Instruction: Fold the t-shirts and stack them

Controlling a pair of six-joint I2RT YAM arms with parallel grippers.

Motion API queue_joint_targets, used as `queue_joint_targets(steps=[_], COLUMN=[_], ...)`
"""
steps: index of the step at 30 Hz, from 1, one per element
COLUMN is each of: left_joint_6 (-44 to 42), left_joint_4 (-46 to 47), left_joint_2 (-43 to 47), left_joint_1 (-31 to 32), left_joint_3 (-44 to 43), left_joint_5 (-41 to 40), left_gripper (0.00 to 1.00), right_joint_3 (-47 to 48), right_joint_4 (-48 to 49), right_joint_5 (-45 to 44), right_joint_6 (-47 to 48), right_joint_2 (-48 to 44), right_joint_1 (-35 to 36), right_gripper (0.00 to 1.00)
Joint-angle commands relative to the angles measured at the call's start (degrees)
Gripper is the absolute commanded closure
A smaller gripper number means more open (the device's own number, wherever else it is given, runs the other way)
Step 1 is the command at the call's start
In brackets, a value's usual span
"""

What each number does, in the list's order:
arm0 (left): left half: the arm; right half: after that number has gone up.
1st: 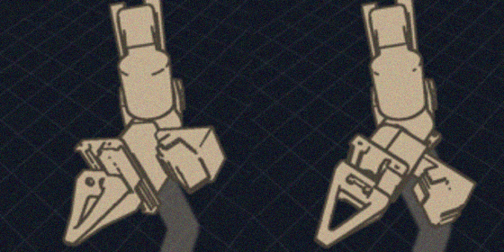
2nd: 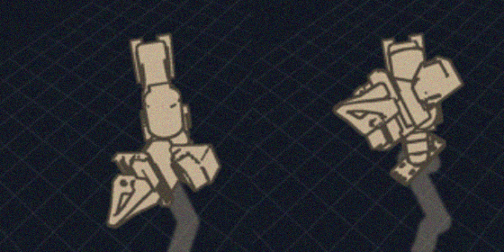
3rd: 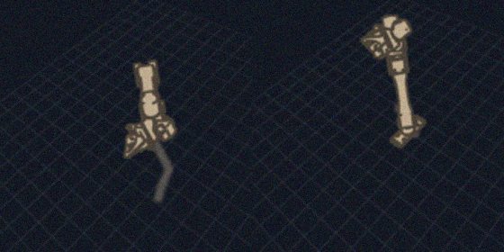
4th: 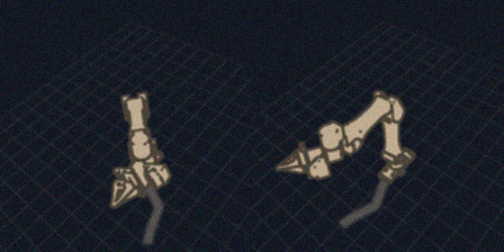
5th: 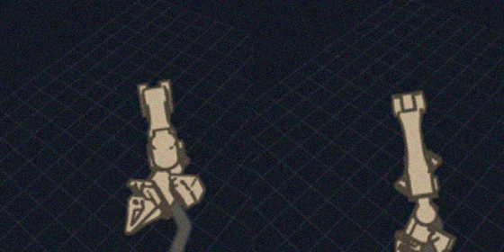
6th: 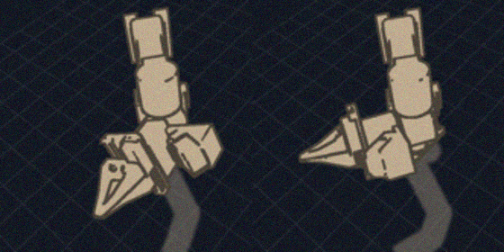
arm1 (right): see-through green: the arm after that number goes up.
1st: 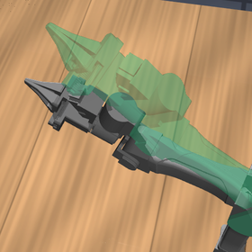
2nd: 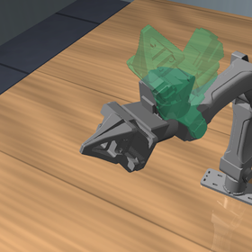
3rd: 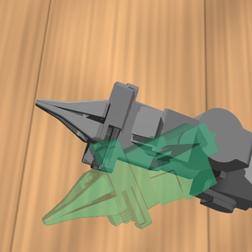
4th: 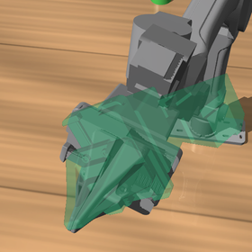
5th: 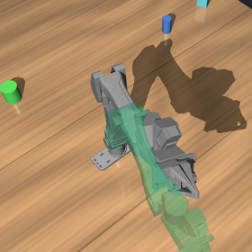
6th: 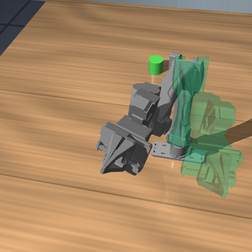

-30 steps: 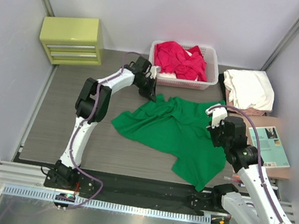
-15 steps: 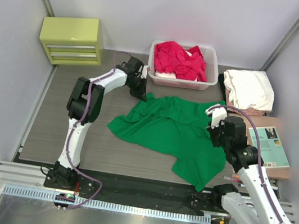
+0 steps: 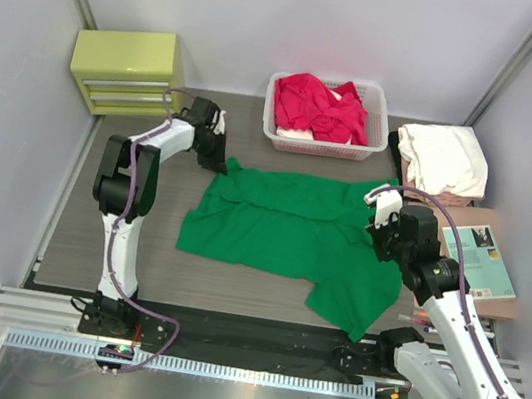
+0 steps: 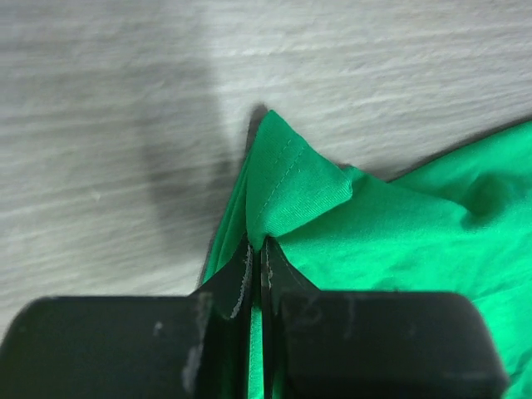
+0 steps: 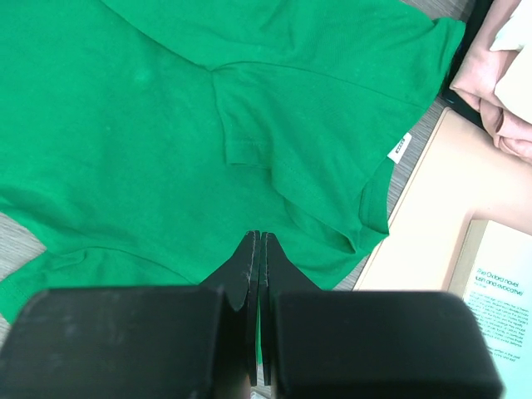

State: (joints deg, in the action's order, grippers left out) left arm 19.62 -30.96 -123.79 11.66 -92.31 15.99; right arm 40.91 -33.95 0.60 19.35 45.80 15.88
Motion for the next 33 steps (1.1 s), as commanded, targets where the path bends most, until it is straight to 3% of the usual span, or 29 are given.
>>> queue_joint_targets(steps=[1,11,21,33], left_joint_6=[-0.8,-2.7,-2.1,-2.1], left_joint_4=[0.0,-2.1,-2.0,-1.6], left_joint_2=[3.2,2.2,0.7,3.2], left_joint_1=[-2.5,-10.6,-11.4,-18.4], left_joint_3=[3.2,1.9,1.8,5.7], left_joint_5=[-3.1,0.0,-2.5,-1.7], left_gripper=[1.0,1.0,1.0,1.0], right_joint_3=[2.2,1.3,0.1,0.2], right_joint_4=[0.6,0.8,0.8,1.3], right_joint_5=[1.2,1.9,0.5,1.8], right_joint_6=[0.2,0.0,0.3,0.1], right_joint_2=[0.3,0.0,-1.5,-1.0], right_joint_1=[-0.2,-0.3,-0.3,-0.3], right_gripper=[0.99,0.99,0.99,0.99])
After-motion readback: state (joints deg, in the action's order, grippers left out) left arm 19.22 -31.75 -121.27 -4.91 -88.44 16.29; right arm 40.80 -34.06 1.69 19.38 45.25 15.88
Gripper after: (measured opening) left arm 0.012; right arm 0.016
